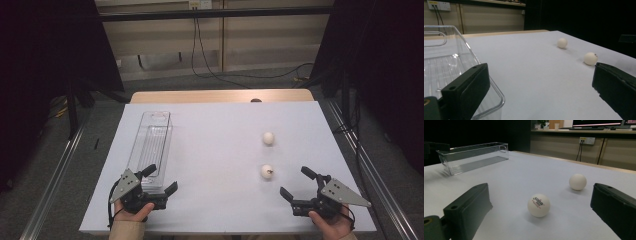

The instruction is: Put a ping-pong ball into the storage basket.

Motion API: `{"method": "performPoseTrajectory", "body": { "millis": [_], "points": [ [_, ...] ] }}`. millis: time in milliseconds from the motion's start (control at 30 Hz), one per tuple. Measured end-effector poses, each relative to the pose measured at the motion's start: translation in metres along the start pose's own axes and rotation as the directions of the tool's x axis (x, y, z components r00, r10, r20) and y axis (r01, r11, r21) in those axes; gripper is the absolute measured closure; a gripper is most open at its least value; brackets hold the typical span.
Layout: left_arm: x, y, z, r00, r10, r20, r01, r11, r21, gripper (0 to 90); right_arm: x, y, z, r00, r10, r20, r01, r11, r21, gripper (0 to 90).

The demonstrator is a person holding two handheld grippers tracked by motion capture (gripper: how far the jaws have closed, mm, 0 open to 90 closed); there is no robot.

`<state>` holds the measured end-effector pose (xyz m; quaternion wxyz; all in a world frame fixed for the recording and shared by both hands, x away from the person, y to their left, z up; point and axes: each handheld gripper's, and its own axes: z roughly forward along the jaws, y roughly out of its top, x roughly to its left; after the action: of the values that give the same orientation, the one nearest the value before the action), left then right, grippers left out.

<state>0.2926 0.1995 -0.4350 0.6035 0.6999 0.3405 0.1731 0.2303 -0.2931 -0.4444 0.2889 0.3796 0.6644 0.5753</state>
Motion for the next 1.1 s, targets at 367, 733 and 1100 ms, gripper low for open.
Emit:
{"method": "performPoseTrajectory", "body": {
  "millis": [367,733,1100],
  "points": [
    [-0.005,0.001,0.009,0.9999,0.004,0.013,-0.004,0.9999,0.016,1.3,-0.002,0.001,-0.001,1.0000,0.004,-0.001,-0.004,1.000,-0.004,2.2],
    [-0.011,0.001,0.019,0.9996,0.014,0.024,-0.015,0.9991,0.041,1.4,-0.002,0.001,-0.001,1.0000,0.002,-0.004,-0.002,1.000,-0.003,2.4],
    [-0.015,0.003,0.029,0.9987,0.026,0.044,-0.029,0.9973,0.068,1.5,-0.001,0.001,0.000,0.9999,-0.003,-0.013,0.003,1.000,-0.001,2.4]
  ]
}}
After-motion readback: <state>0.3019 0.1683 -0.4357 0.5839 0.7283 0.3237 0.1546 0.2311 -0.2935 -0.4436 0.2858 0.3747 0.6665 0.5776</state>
